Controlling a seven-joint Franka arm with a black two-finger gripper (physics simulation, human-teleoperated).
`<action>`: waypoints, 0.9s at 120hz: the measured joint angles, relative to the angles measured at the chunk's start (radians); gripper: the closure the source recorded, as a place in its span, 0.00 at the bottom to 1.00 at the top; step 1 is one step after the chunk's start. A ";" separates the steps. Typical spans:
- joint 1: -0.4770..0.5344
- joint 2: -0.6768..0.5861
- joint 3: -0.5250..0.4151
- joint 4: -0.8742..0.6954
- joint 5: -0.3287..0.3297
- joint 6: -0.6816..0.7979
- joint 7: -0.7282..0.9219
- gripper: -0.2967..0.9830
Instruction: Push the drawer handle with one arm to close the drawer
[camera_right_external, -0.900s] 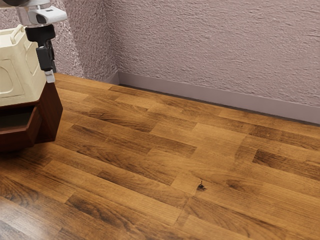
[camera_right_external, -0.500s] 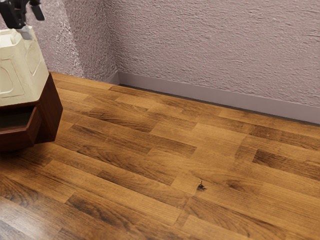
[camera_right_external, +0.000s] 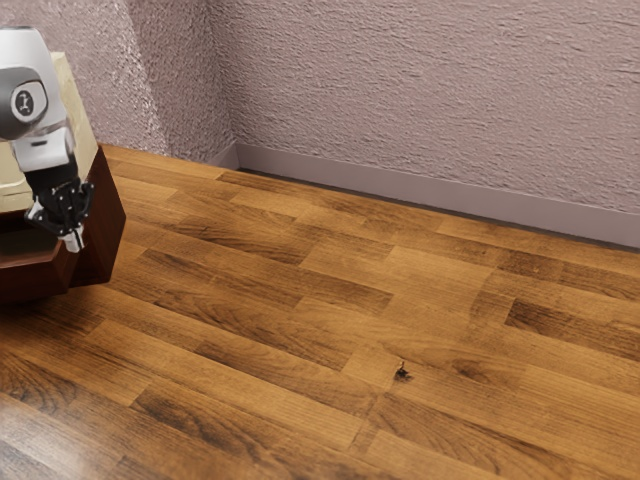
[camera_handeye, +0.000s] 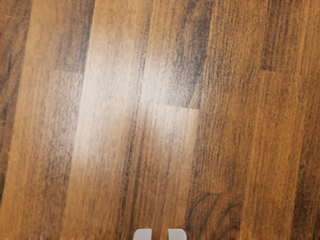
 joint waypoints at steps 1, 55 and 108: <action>0.002 0.000 0.001 -0.004 0.000 0.007 0.008 0.82; 0.093 0.068 0.010 -0.035 0.050 0.192 0.335 0.84; 0.269 0.078 0.012 -0.102 0.120 0.202 0.608 0.85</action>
